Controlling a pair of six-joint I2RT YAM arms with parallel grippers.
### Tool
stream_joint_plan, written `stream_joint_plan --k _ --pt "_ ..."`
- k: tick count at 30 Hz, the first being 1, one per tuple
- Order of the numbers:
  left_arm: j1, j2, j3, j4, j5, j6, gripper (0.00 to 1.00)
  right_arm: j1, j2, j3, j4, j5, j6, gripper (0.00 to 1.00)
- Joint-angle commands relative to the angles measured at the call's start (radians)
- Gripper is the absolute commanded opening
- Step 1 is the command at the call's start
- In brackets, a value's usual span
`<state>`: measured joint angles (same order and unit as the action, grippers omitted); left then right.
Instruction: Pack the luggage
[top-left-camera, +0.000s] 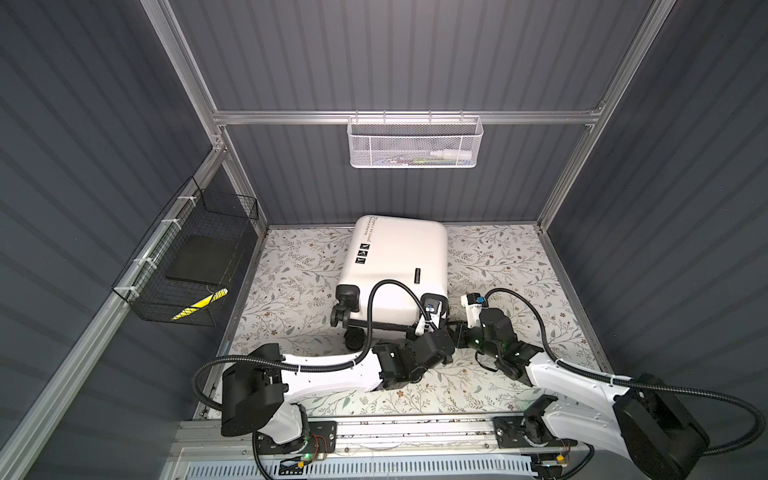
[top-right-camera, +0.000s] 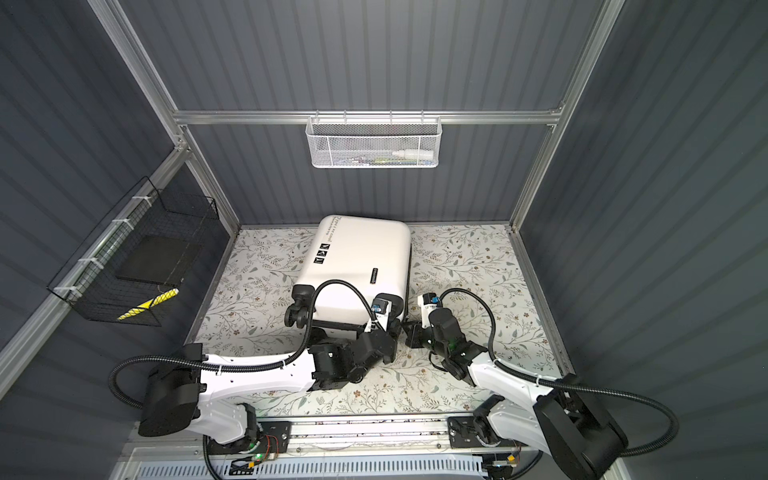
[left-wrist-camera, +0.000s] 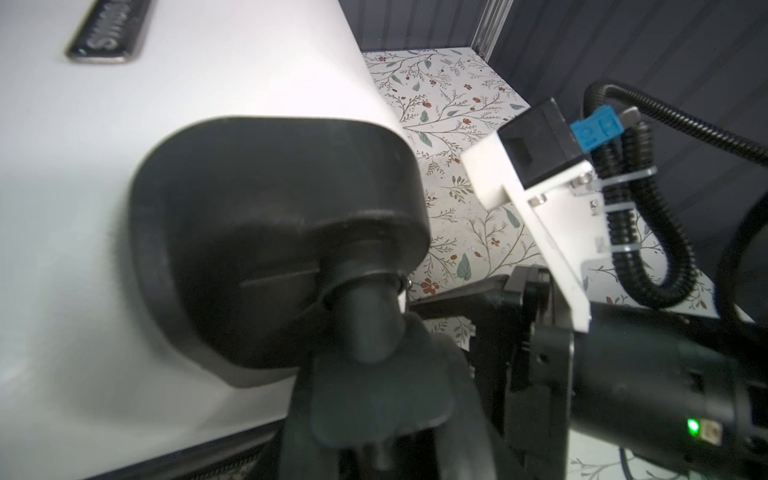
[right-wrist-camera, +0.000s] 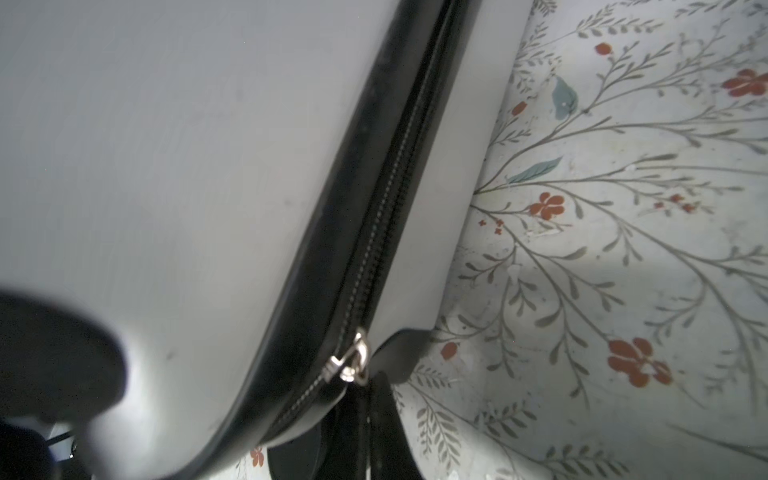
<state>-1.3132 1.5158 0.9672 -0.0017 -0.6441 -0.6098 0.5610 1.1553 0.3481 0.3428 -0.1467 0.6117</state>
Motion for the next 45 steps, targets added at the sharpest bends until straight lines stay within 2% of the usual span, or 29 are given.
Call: stream_joint_plan --k 1,10,20,29,41,45 --pt "-0.050 -0.045 0.003 0.094 0.171 0.079 0.00 -0.057 0.014 0.029 0.021 0.100 0.051 0.00" --pt "-0.055 -0.065 -0.040 0.100 0.145 0.057 0.00 -0.153 -0.030 -0.010 0.021 0.074 0.066 0.00" --pt "-0.056 -0.089 -0.056 0.073 0.048 0.031 0.00 -0.184 -0.159 -0.063 -0.052 0.047 0.043 0.00" --pt "-0.055 -0.108 -0.071 0.107 0.046 0.065 0.00 -0.192 -0.274 -0.097 -0.161 0.049 0.029 0.00" --pt "-0.055 -0.144 -0.096 0.112 0.095 0.085 0.00 -0.209 -0.203 -0.064 -0.120 0.062 0.040 0.00" --pt "-0.056 -0.146 -0.101 0.117 0.105 0.083 0.00 -0.210 -0.198 -0.080 -0.070 -0.007 0.028 0.00"
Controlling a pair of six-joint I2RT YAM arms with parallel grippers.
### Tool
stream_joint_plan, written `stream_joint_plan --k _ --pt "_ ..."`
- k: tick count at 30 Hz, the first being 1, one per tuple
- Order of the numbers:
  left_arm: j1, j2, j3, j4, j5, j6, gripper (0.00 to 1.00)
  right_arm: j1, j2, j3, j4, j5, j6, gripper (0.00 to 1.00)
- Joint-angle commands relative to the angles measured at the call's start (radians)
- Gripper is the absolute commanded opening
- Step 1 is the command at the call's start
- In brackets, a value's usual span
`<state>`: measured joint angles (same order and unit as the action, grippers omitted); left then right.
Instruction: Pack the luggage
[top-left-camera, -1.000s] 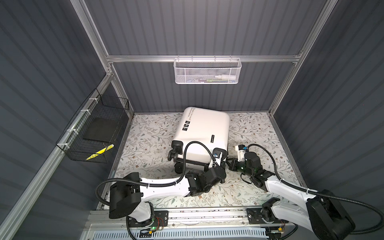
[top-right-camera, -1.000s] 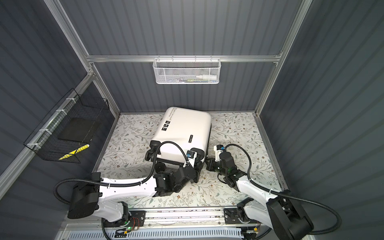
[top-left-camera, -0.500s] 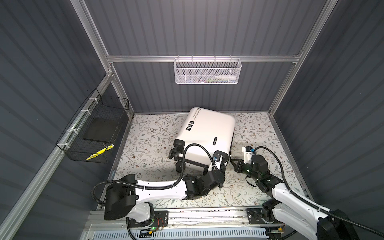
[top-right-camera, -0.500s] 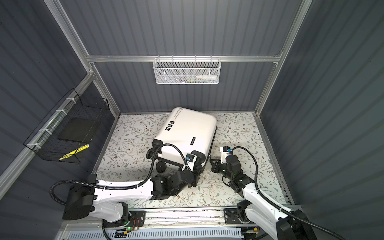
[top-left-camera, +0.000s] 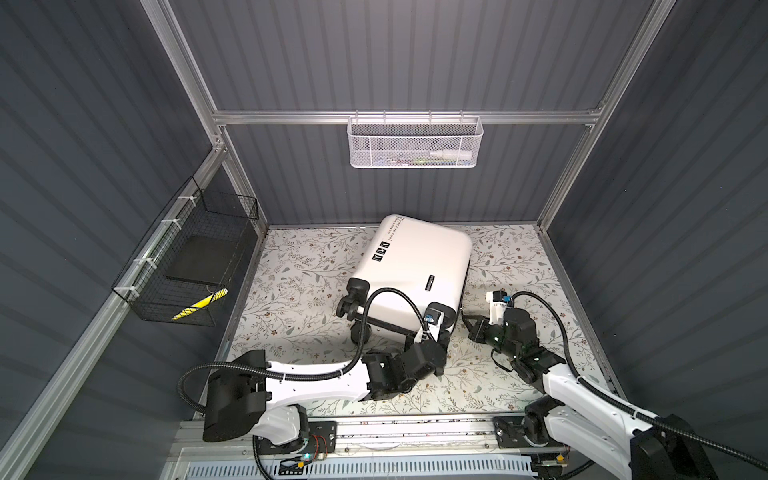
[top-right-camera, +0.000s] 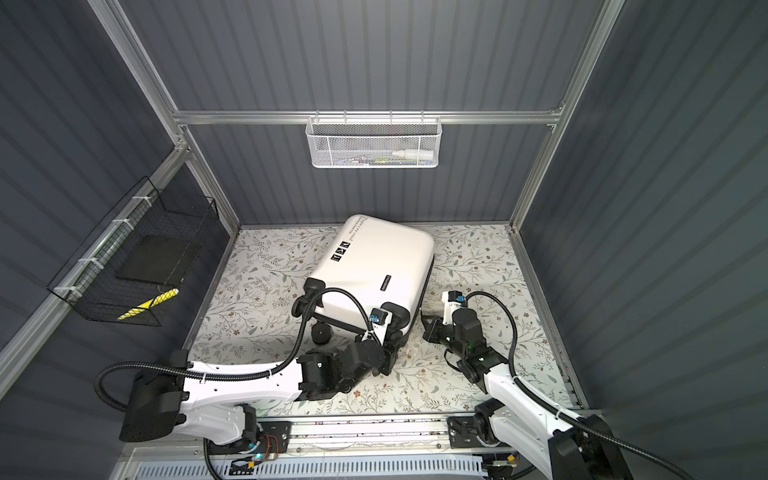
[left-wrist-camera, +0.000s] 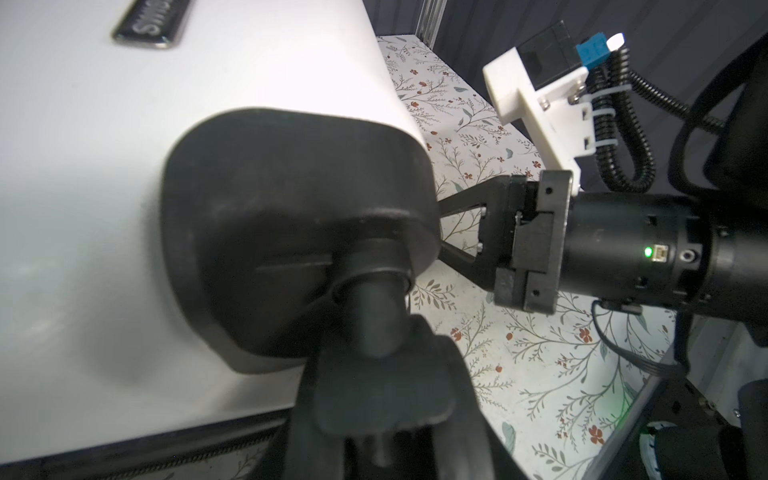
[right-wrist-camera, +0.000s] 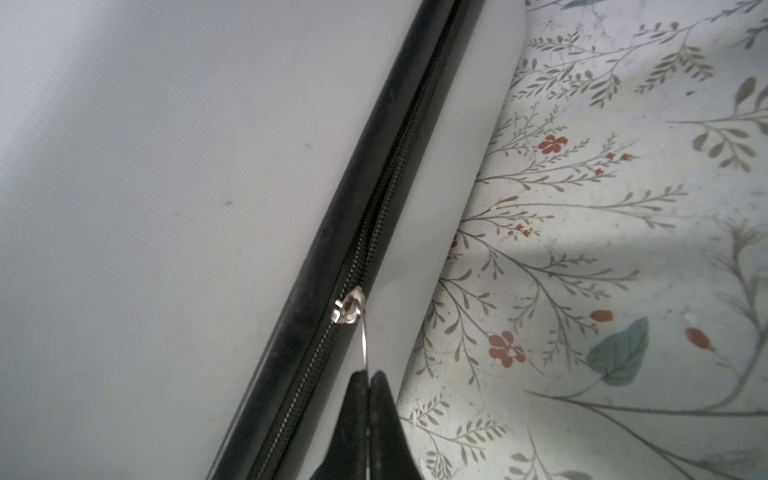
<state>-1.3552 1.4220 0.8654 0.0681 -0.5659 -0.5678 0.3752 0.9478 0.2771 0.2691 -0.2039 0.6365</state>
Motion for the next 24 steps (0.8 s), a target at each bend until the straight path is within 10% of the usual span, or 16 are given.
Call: stream_joint_plan --k 1,8,24 --pt "-0.013 -0.052 0.000 0.050 0.029 0.043 0.00 -0.024 0.004 -0.017 0.010 0.034 -0.002 0.00" --pt "-0.012 -0.067 -0.007 0.043 0.021 0.051 0.00 -0.025 -0.076 -0.053 -0.022 -0.036 -0.062 0.30" --pt "0.040 -0.217 -0.043 -0.112 -0.008 0.082 0.00 -0.025 -0.076 -0.080 0.033 -0.161 -0.164 0.52"
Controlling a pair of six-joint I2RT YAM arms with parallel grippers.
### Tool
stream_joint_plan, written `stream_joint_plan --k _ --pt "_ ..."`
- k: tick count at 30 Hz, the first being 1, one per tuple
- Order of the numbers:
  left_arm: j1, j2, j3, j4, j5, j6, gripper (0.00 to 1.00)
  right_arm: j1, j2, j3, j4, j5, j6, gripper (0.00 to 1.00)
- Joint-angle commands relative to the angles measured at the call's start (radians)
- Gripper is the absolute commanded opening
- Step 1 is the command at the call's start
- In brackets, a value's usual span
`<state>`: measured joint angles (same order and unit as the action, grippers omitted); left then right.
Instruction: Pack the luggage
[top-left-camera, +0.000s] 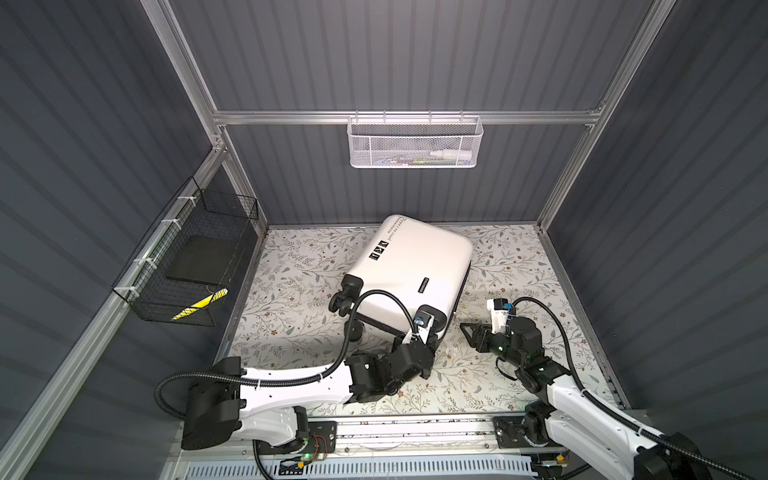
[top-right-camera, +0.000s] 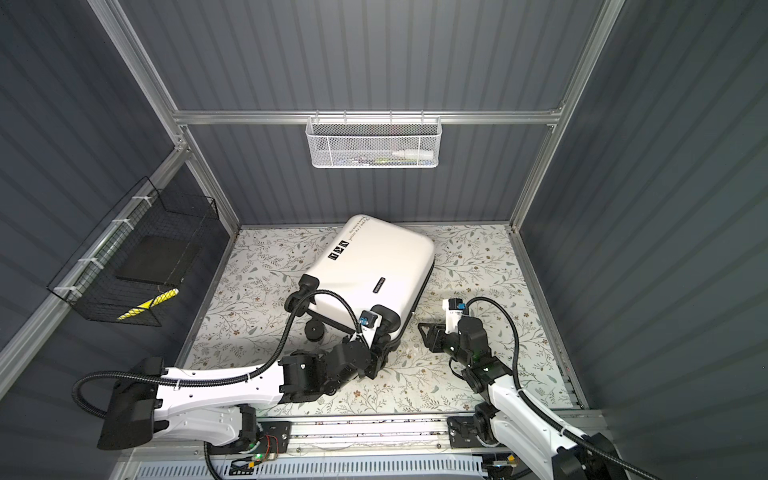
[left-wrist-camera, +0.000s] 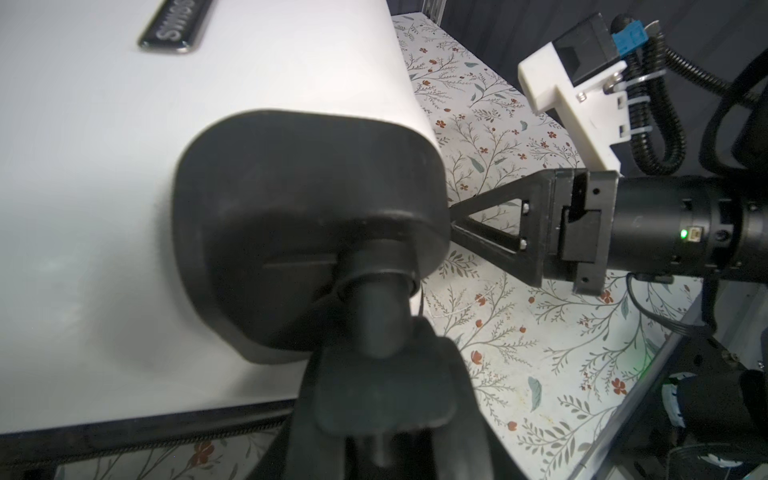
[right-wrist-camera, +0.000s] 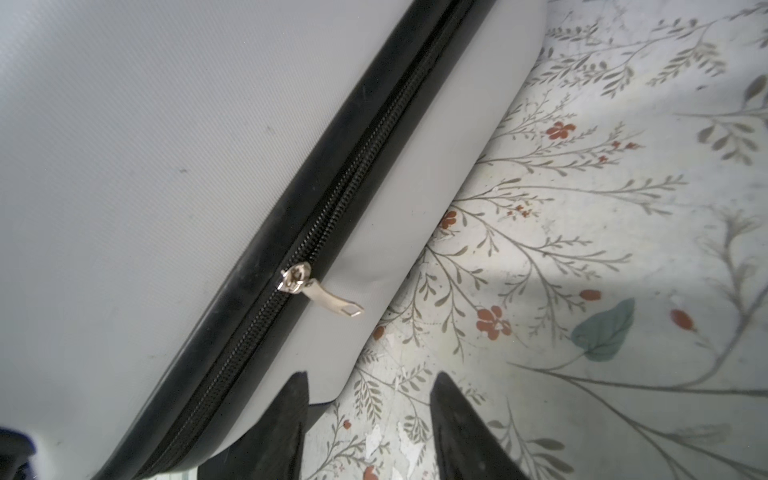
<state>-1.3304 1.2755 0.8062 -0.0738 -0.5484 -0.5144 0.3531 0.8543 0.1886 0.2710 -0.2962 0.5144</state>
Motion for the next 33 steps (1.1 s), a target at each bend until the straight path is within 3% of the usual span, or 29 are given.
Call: stream_joint_plan --k 1,21,33 --pt "0.019 -0.079 0.013 0.025 -0.025 0.029 0.00 -0.003 0.029 0.011 0.039 -0.074 -0.044 0.52" --pt "0.029 -0.081 0.021 0.024 -0.013 0.027 0.00 0.024 0.259 0.128 0.126 -0.115 -0.122 0.54" --pt "0.029 -0.063 0.041 0.023 -0.012 0.029 0.00 0.041 0.351 0.159 0.181 -0.157 -0.148 0.47"
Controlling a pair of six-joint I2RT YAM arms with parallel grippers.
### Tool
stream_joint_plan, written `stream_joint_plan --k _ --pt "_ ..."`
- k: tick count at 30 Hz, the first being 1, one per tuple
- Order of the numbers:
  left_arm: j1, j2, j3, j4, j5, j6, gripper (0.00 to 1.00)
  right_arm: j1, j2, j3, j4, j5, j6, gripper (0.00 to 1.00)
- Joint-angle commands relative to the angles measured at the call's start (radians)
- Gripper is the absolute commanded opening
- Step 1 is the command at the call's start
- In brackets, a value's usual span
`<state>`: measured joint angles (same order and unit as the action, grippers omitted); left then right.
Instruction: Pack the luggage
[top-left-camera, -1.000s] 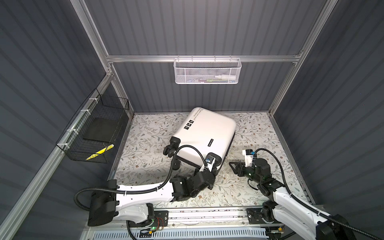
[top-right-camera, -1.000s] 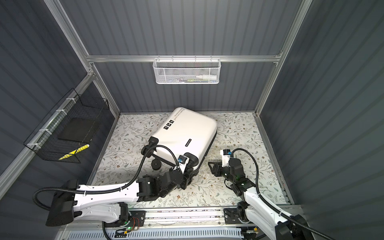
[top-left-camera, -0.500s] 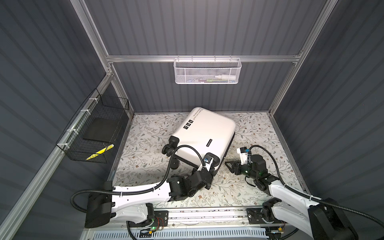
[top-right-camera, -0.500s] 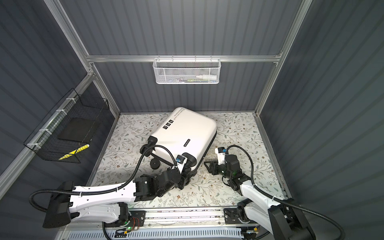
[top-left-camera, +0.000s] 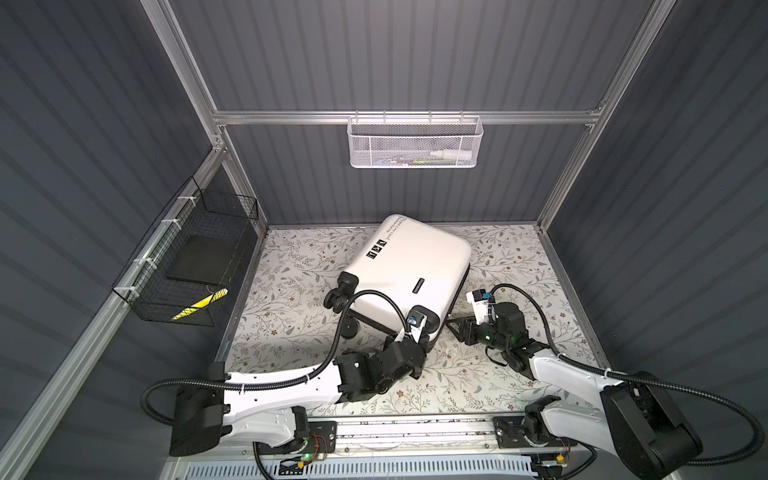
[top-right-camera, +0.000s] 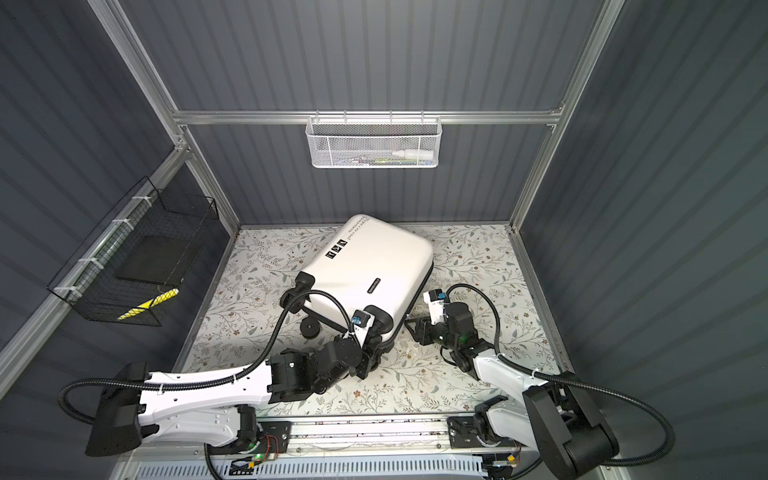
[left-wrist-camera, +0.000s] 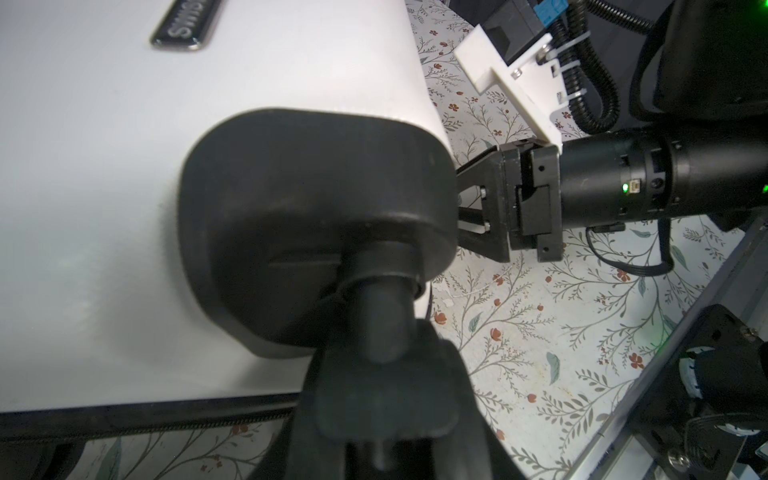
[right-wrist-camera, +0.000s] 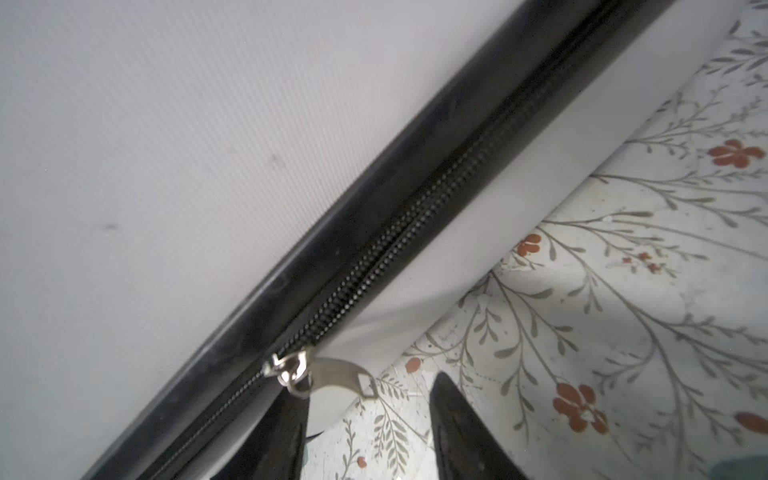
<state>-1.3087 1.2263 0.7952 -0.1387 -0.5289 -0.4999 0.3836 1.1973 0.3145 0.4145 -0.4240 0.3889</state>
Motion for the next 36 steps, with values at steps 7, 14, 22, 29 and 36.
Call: stream_joint_plan --k 7,14,22,29,36 --pt "0.008 -0.010 0.052 0.088 -0.032 0.013 0.00 0.015 0.022 0.053 0.038 -0.039 -0.033 0.41" --pt "0.006 -0.004 0.056 0.090 -0.029 0.010 0.00 0.020 0.017 0.058 0.033 -0.045 -0.044 0.30" --pt "0.006 -0.001 0.055 0.096 -0.028 0.008 0.00 0.023 -0.022 0.061 -0.002 -0.028 -0.061 0.16" --pt "0.007 0.001 0.054 0.100 -0.025 0.007 0.00 0.023 -0.049 0.051 -0.010 0.002 -0.044 0.03" --pt "0.007 -0.014 0.034 0.119 0.000 0.004 0.00 0.023 -0.061 0.039 -0.034 0.187 0.035 0.00"
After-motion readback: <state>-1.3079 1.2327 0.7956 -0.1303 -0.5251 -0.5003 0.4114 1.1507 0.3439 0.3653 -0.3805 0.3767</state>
